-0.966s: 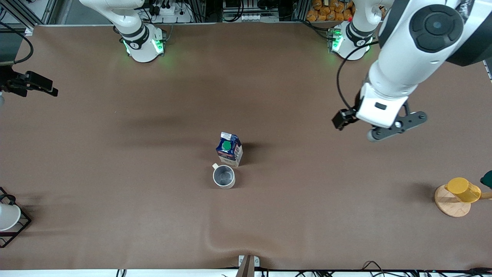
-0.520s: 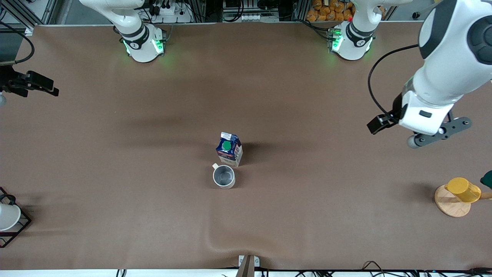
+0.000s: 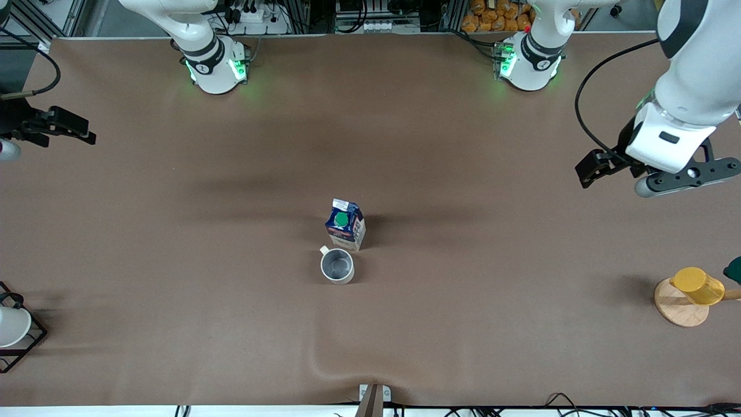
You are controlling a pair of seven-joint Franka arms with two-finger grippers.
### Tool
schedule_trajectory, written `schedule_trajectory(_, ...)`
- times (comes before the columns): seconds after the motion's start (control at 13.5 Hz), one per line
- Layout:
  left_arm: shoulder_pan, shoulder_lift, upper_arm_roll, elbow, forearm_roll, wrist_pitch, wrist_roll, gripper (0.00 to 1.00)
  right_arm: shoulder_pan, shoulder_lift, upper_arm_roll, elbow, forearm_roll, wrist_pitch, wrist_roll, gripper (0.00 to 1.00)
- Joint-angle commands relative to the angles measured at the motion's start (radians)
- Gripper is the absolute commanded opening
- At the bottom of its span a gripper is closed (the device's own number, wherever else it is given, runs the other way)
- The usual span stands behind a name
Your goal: Place milk next to cup
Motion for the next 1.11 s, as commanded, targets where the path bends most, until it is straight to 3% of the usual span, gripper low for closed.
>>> schedule_trajectory(0.0,0.004,-0.003,-0.003,0.02,-0.029,-0.037,0.089,1.0,0.006,-0.012,-0.003,0.001,0.013,-0.01,-0.009,1.0)
schedule_trajectory(0.22,-0.002,-0.007,0.057,0.022,-0.14,-0.091,0.178,1.0,0.006,-0.012,-0.001,0.001,0.011,-0.01,-0.009,1.0)
schedule_trajectory(0.45,-0.004,-0.011,0.11,0.014,-0.138,-0.114,0.344,1.0,0.006,-0.012,-0.001,0.001,0.011,-0.013,-0.009,1.0)
schedule_trajectory(1.04,-0.006,-0.013,0.108,0.042,-0.055,-0.13,0.324,1.0,-0.001,-0.012,-0.006,0.002,0.011,-0.027,-0.009,1.0)
